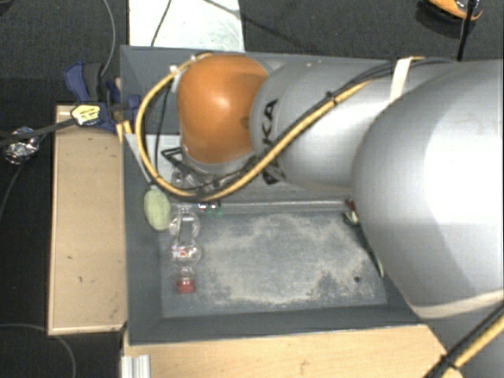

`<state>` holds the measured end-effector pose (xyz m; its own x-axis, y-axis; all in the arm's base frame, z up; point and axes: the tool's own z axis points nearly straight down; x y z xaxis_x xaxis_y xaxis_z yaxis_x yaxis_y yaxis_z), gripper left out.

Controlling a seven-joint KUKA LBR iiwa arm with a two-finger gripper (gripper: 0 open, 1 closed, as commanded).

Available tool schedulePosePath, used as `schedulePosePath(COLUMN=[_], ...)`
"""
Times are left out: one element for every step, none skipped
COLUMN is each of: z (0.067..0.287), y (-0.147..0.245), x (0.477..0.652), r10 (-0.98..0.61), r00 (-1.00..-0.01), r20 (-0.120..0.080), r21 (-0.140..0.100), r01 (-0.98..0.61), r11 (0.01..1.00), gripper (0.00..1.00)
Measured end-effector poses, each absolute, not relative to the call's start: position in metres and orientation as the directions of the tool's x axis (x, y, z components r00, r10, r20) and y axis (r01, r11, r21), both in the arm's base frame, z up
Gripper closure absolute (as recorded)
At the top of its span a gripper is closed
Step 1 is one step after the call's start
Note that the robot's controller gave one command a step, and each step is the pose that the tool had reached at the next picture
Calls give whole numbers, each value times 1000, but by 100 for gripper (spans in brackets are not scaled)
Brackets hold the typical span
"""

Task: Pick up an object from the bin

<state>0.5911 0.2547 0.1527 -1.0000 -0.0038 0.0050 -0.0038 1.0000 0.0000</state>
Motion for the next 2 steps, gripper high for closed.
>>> schedulePosePath(z=[158, 97], y=[253, 254], x=[593, 579], r10=[2, -356], r00=[-1000, -935], r20=[-2, -4], r21=[2, 3], r01=[2, -356], r11=[1000, 935], gripper=[0, 0])
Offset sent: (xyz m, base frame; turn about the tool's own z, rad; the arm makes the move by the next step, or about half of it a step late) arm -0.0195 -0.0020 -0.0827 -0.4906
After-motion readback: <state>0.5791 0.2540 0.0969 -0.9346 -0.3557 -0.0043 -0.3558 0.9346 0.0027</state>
